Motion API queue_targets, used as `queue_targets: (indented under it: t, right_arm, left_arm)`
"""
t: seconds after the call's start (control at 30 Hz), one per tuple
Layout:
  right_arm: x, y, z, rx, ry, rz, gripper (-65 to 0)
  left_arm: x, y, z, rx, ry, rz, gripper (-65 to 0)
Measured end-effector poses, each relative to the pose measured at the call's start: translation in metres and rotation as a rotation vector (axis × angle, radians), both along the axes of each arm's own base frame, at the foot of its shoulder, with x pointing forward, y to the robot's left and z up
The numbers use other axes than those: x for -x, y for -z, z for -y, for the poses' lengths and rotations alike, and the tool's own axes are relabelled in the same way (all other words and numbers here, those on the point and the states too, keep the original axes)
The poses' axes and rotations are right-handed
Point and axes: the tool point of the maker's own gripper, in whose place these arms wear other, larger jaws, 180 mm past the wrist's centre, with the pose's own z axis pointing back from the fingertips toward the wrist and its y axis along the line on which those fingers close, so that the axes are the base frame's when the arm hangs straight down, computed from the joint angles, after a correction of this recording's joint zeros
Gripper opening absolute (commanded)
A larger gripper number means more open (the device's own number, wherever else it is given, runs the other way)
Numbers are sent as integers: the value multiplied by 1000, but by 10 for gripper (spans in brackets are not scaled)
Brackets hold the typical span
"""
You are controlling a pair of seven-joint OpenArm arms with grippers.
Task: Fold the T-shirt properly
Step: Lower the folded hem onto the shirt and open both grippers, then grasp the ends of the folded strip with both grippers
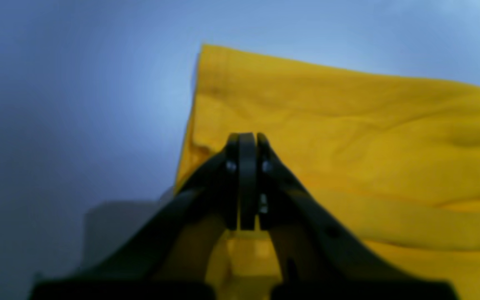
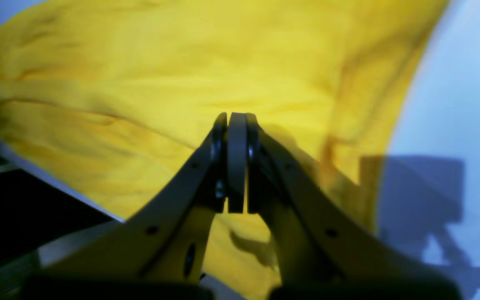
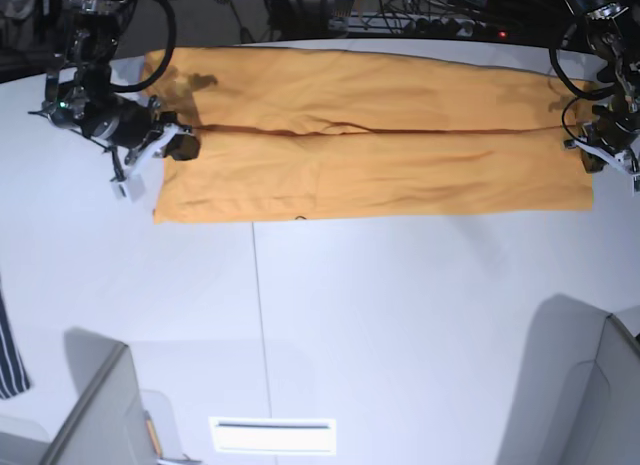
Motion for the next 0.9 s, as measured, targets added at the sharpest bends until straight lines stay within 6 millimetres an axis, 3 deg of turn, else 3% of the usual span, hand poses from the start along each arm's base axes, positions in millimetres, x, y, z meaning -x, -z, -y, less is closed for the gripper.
queue_targets:
  t: [0.1, 0.27, 0.4, 0.53, 0.9]
  right_arm:
    - [5, 14, 2, -21, 20, -40, -650]
    - [4, 31, 17, -8, 46, -99, -650]
    - [-15, 34, 18, -20, 59, -95, -650]
    - [-41, 38, 27, 56, 60, -79, -650]
    - [-102, 36, 37, 71, 90, -82, -650]
  left_arm:
    - [10, 17, -9, -35, -26, -85, -650]
    - [-13, 30, -4, -37, -46, -77, -650]
    - [-35, 35, -6, -27, -43, -74, -650]
    - [-62, 37, 6, 0, -21, -52, -650]
    - [-102, 32, 12, 77, -46, -17, -650]
